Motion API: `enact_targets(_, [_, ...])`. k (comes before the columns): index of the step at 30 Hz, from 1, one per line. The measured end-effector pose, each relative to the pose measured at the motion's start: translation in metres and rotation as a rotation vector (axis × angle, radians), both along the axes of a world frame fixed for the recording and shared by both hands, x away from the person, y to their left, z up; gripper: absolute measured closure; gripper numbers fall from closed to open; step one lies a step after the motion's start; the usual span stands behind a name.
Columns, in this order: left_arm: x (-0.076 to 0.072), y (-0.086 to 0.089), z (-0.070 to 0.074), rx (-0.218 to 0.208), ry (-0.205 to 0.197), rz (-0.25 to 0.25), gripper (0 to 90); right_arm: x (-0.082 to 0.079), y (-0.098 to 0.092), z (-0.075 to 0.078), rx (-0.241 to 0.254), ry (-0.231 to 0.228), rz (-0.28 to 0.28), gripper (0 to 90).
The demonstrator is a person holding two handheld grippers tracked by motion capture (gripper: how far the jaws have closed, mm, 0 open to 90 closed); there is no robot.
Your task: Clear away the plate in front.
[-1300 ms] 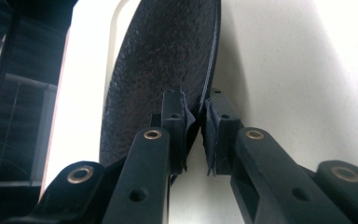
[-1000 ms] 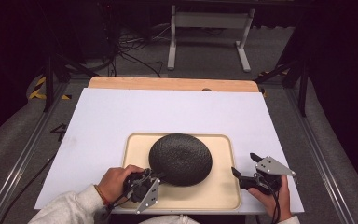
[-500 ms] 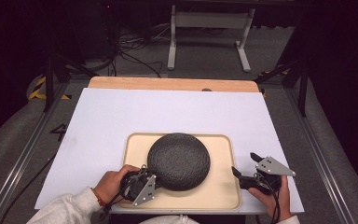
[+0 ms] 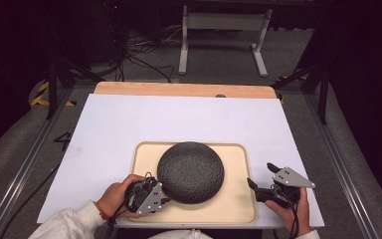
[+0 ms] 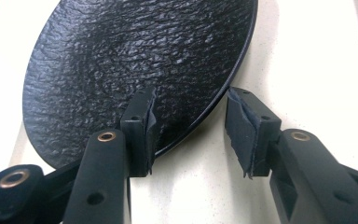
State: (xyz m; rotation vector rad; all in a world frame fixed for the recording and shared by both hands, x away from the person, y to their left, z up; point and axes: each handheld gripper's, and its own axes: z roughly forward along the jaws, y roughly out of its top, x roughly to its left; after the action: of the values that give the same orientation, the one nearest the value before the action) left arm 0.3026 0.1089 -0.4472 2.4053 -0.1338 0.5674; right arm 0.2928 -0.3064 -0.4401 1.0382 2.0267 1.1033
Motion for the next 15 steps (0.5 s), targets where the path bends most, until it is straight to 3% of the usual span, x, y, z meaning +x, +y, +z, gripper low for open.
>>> enact_targets(8, [0.002,0.003,0.006,-0.041,0.011,0.006,48.5,0.000,-0.001,0.000,0.003,-0.002,0.003,14.4])
enact_targets(9, [0.002,0.004,0.007,-0.054,0.026,0.015,46.8,0.000,-0.001,0.000,0.003,-0.001,0.004,14.3])
enact_targets(11, [0.004,0.004,0.009,-0.086,0.014,0.028,39.5,0.000,0.000,0.000,0.002,-0.001,0.006,14.3])
enact_targets(13, [0.006,0.007,0.010,-0.117,0.038,0.027,33.9,0.000,0.000,0.000,0.001,-0.002,0.007,14.3])
enact_targets(15, [0.007,0.008,0.012,-0.123,0.030,0.049,30.5,0.000,0.000,0.000,0.002,-0.002,0.012,13.9])
